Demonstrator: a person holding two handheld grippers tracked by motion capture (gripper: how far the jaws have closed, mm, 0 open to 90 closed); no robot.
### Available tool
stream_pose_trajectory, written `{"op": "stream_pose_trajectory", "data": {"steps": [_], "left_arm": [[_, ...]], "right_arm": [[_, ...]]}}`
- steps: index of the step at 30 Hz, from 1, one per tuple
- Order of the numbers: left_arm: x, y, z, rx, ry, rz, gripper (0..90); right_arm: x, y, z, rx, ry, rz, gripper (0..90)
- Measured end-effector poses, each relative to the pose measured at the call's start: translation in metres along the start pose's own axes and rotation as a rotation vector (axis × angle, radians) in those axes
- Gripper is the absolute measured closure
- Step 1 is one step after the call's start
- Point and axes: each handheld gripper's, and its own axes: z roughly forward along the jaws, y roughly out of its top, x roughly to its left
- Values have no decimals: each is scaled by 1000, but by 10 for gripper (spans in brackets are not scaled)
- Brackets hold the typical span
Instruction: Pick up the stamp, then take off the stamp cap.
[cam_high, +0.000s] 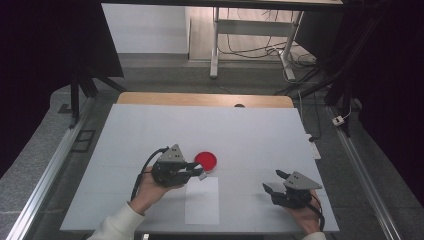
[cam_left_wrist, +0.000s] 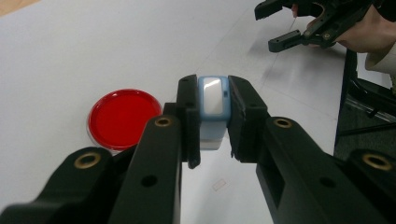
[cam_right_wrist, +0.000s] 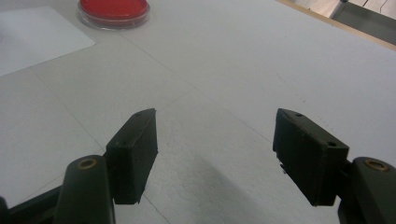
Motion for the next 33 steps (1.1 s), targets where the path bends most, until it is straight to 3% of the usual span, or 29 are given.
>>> {"op": "stream_pose_trajectory", "data": {"steps": [13,26,33], "left_arm": [[3,-1,2,-4,4,-25,750],[3,-2,4,2,4,-25,750],[2,-2,6,5,-1,-26,750]], "right_arm": [[2,0,1,-6,-3,-3,299],[6,3,0,-15,2,1,304],[11,8,-2,-40,3,32,306]]}}
